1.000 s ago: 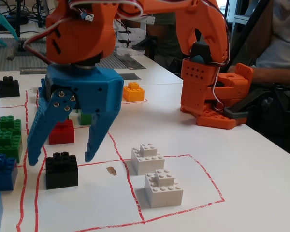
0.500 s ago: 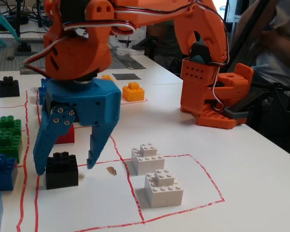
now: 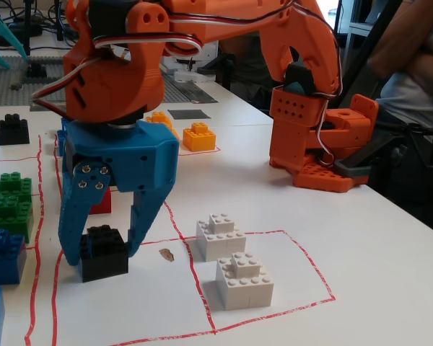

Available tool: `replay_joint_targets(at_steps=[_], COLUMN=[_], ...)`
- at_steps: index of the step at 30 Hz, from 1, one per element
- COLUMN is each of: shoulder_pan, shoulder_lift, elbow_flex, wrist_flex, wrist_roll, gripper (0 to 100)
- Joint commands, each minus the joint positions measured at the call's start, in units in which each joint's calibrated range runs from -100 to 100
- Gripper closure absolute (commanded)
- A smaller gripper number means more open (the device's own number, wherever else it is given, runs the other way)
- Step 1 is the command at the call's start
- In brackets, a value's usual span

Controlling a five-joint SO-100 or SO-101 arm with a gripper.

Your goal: Grab the block and put it in the grey marker

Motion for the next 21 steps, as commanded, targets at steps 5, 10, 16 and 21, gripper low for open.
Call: replay_joint_targets(at_steps=[5,10,16,21], shoulder_pan=[1.7,1.7,0.6,-1.0], shoulder_lift=[-4.9,-5.6,-9.8,-14.8], elbow_flex=[-3.2,-2.6,-3.6,-9.0], wrist_flex=[-1.3,-1.3,2.3,8.8], wrist_roll=[1.5,1.8,2.6,4.5], gripper=[92,100,100,100])
